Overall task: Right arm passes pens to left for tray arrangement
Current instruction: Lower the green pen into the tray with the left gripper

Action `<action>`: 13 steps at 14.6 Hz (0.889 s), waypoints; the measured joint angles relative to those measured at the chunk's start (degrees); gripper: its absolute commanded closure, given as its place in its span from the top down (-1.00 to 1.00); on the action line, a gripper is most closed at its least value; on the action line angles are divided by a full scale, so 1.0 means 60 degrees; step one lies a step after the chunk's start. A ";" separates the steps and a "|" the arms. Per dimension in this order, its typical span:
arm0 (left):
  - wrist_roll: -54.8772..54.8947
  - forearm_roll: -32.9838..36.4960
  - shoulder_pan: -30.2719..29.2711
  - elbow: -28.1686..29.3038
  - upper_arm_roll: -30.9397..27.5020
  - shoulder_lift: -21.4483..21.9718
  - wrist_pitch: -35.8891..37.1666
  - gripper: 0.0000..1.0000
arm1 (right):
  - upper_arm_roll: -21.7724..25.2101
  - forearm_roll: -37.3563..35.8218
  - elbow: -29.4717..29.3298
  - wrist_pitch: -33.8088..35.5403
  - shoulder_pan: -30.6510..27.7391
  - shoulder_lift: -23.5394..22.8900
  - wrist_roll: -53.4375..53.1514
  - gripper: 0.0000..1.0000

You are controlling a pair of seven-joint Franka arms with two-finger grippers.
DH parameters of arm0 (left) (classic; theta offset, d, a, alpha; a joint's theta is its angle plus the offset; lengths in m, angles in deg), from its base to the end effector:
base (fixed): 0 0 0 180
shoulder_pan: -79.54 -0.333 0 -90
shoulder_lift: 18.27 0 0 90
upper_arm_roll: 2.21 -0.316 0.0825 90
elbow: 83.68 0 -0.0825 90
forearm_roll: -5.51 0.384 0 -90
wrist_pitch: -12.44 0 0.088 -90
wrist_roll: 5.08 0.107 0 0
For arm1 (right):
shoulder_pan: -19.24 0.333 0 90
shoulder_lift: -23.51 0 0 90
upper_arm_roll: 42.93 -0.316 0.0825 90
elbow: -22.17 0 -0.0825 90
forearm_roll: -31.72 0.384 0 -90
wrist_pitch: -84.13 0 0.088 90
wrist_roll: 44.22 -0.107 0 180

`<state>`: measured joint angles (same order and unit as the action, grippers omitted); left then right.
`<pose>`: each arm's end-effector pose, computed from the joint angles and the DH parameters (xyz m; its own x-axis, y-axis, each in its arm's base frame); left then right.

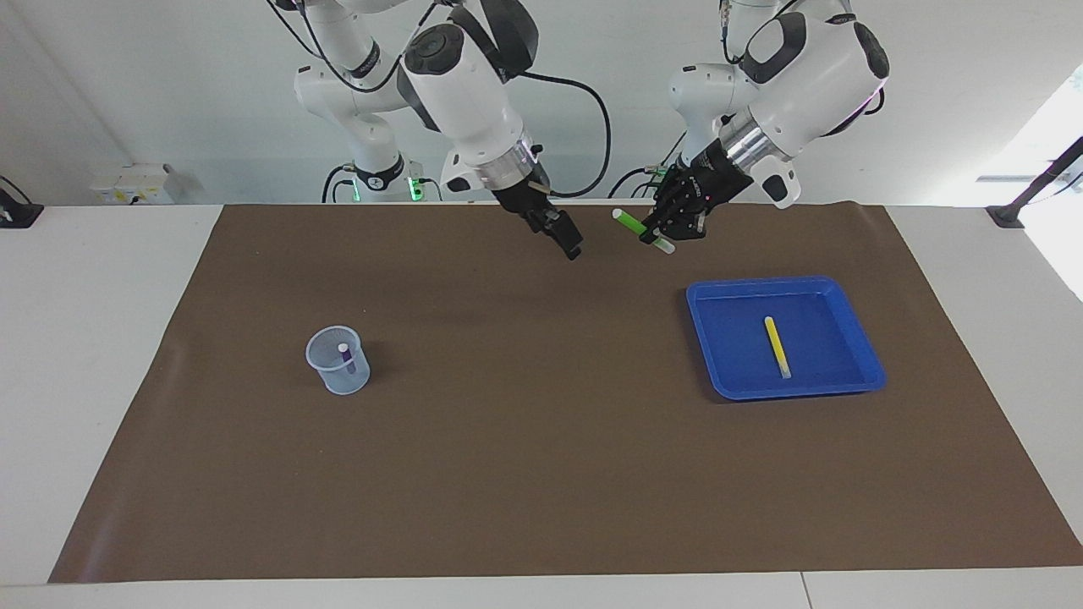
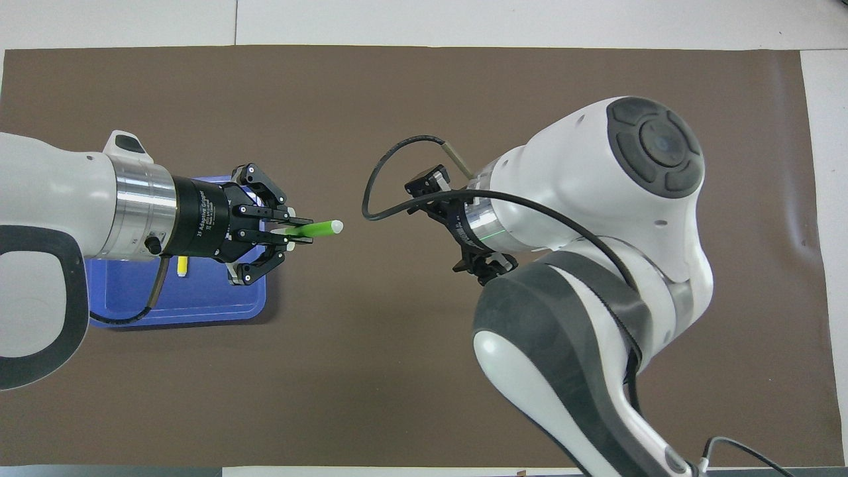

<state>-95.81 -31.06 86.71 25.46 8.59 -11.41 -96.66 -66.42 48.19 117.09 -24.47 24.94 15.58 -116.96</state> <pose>0.4995 -0.2122 0.5715 0.1163 0.8172 -0.5645 0.9930 -0.1062 0.0509 0.5331 0.3060 0.5427 0.6570 -0.6972 -0.2868 -0.7522 -0.6319 -0.1871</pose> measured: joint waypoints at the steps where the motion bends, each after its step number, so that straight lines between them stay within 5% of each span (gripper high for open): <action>1: 0.0620 0.0000 -0.0116 0.0028 -0.0013 0.0001 0.0014 -1.00 | 0.0300 -0.0242 0.0020 0.0361 -0.0010 0.0054 0.0664 1.00; 8: 0.6376 0.1146 -0.1592 0.0520 -0.0080 0.0120 0.0818 -1.00 | 0.2407 -0.2496 0.1203 0.0843 -0.0041 0.0475 0.5976 1.00; 13: 1.1077 0.2733 -0.2731 0.1242 -0.0116 0.0010 0.0839 -1.00 | 0.2668 -0.4226 0.1661 0.0267 -0.0127 0.0271 0.7393 0.92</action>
<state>-29.35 -14.66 70.32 32.91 7.89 -11.35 -91.63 -50.41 22.84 127.05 -22.87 24.18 17.21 -72.60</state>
